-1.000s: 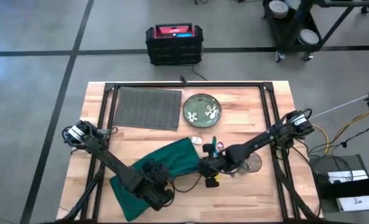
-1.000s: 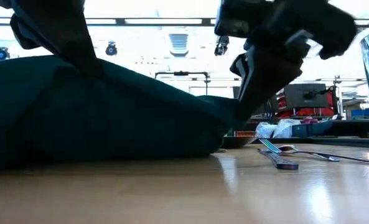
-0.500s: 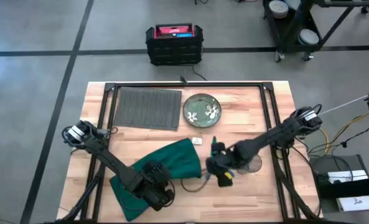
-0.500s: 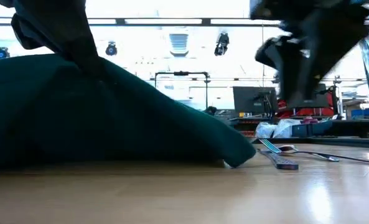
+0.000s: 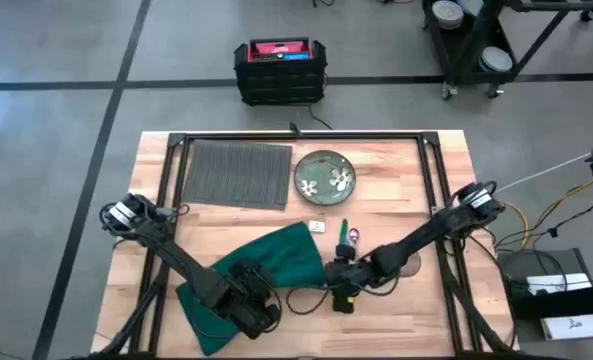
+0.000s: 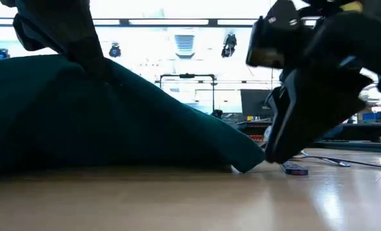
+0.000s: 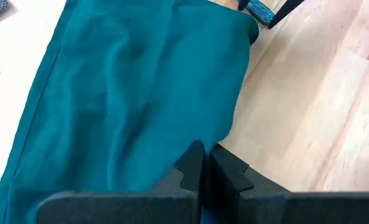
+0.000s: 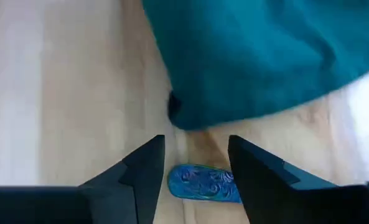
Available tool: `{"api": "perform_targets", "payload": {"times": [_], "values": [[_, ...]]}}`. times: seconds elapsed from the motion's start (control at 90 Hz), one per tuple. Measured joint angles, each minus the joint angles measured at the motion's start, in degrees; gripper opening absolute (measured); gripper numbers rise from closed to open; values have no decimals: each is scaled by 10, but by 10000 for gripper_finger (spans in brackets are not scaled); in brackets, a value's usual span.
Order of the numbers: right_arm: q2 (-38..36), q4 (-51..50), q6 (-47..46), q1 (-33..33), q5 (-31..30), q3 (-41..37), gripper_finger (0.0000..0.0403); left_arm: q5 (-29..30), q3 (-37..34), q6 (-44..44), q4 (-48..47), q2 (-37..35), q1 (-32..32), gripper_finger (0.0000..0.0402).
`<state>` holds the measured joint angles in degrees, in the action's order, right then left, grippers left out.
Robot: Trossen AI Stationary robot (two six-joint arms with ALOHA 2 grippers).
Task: Set table place
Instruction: Fold the green napkin
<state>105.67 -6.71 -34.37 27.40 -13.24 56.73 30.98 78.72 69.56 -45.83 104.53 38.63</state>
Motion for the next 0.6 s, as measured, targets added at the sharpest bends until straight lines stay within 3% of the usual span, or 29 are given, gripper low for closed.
{"api": "perform_targets", "payload": {"times": [0.2,0.6], "values": [[16,51,-26,-2,-60,0,148,0,0,0,2,0,0,0],[57,127,-24,-4,-72,0,115,0,0,0,4,0,0,0]]}}
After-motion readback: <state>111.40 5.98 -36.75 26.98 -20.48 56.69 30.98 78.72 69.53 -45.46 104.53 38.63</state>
